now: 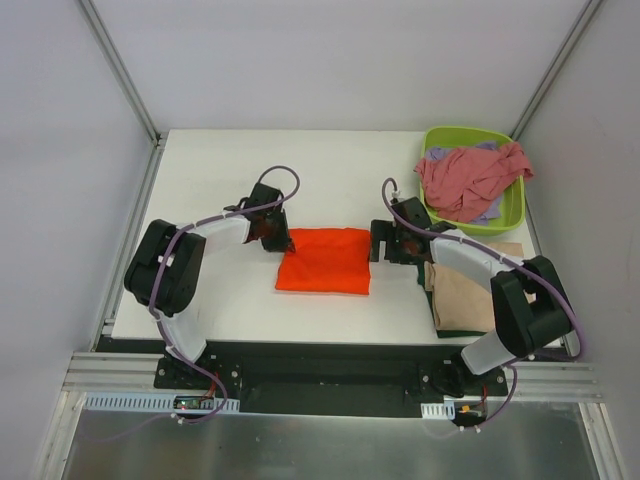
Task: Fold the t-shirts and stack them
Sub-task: Smooth out wrinkles on the folded tshirt
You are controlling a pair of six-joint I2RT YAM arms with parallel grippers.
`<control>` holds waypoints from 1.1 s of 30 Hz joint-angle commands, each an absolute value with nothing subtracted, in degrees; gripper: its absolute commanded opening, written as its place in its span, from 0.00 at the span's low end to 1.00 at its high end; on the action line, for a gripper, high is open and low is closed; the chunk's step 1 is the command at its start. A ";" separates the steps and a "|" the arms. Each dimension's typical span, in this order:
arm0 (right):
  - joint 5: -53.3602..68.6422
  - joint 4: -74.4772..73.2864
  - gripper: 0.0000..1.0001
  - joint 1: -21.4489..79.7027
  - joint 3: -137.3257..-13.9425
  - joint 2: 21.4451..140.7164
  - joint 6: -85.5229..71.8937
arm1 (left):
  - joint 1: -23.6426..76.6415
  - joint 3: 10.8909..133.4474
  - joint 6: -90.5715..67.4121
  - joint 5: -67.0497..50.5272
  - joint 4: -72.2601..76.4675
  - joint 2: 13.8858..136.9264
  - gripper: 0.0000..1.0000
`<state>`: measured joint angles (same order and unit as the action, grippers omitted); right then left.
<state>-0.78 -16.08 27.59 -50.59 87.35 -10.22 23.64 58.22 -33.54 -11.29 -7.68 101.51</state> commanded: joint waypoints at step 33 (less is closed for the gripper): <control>2.29 -16.88 0.78 27.77 -73.12 104.23 -7.29 | 23.55 68.90 -26.54 -2.81 -14.41 104.06 0.24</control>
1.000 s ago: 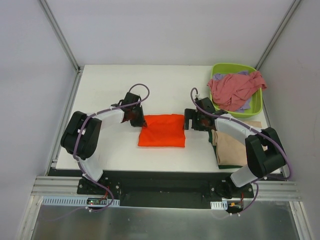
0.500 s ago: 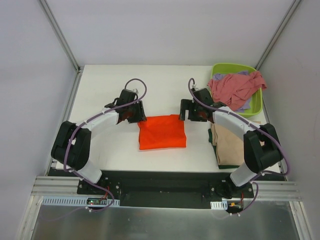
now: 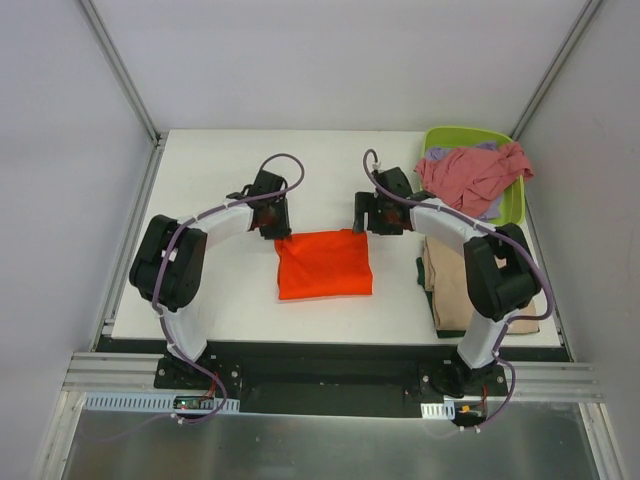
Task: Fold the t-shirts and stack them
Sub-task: Smooth out wrinkles on the folded tshirt
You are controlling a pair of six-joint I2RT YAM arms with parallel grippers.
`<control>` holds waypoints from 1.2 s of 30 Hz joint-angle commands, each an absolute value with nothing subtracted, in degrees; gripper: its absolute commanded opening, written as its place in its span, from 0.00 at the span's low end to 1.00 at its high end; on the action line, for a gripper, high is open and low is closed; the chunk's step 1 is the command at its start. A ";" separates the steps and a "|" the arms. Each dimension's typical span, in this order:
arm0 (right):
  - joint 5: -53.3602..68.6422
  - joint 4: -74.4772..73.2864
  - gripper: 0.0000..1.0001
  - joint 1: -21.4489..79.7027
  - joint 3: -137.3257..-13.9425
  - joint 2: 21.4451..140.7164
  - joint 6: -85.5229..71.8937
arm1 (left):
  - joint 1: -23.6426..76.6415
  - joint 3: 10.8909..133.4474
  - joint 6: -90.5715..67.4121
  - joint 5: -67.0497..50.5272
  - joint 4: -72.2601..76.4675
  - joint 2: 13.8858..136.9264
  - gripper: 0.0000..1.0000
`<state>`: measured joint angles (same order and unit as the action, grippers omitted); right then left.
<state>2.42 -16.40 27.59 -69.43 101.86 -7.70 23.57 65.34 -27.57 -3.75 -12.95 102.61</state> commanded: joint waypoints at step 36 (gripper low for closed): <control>13.80 -17.40 0.01 30.76 -67.59 89.74 -4.57 | 23.91 54.23 -31.99 -5.81 -14.59 76.03 0.00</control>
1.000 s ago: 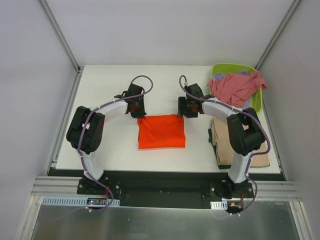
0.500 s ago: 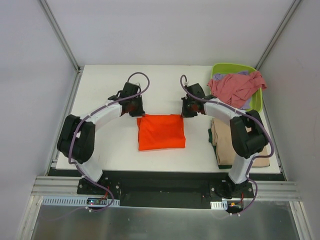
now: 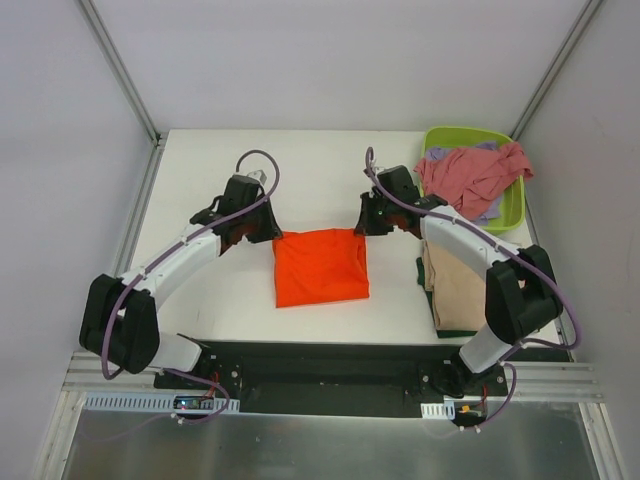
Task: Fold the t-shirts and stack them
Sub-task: Smooth out wrinkles on the folded tshirt
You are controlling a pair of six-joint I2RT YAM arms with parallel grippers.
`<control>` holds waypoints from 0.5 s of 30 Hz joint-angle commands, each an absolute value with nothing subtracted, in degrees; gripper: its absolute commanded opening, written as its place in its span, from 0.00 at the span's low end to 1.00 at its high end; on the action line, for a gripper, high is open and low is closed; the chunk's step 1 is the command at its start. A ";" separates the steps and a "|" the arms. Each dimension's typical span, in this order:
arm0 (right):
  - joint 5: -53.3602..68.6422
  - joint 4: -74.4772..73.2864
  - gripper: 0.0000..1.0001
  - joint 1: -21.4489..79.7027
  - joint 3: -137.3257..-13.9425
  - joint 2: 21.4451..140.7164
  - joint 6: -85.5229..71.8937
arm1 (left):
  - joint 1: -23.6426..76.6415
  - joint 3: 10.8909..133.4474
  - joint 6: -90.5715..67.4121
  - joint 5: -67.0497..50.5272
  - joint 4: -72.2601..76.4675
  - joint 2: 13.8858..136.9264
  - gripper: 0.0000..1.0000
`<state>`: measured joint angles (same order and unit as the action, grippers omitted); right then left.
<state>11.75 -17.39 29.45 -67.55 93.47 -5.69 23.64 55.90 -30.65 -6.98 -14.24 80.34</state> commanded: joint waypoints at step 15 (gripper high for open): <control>3.18 -17.05 0.01 30.76 -72.15 99.66 -5.36 | 21.62 59.05 -30.77 4.48 -15.21 88.40 0.00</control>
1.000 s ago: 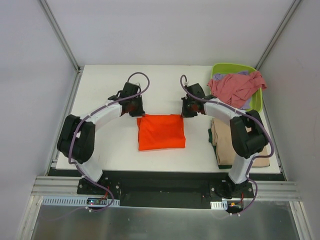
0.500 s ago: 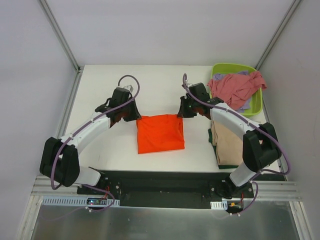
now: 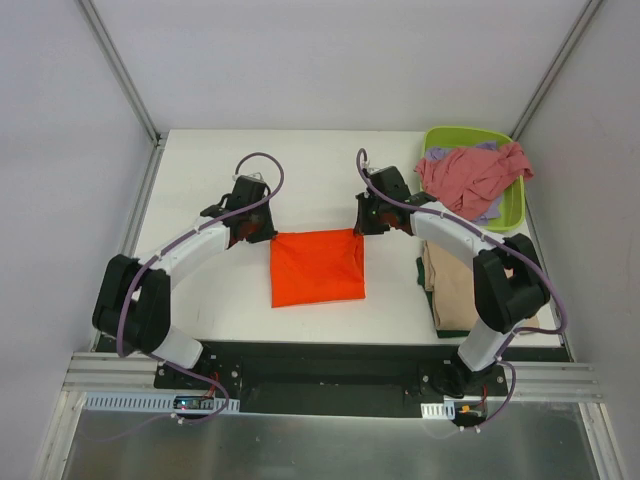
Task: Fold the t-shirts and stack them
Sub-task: Smooth out wrinkles on the folded tshirt
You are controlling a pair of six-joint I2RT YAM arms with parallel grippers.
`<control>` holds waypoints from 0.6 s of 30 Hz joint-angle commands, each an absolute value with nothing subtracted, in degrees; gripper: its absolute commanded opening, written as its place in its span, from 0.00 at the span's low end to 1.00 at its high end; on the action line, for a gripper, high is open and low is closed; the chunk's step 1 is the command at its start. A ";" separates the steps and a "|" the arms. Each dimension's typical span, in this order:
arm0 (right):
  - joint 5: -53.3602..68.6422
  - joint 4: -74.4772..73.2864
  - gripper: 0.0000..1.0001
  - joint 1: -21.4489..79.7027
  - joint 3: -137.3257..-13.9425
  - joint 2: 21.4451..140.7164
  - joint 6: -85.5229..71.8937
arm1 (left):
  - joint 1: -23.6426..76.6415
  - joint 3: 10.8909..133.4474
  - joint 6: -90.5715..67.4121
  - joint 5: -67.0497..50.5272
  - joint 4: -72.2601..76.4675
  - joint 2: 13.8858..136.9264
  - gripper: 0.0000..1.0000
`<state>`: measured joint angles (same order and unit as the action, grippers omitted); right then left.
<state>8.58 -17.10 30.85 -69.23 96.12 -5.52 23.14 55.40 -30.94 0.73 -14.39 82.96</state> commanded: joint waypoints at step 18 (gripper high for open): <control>-6.96 -21.18 0.55 30.59 -80.69 105.22 -2.99 | 21.01 65.66 -28.48 0.44 -15.21 94.67 0.78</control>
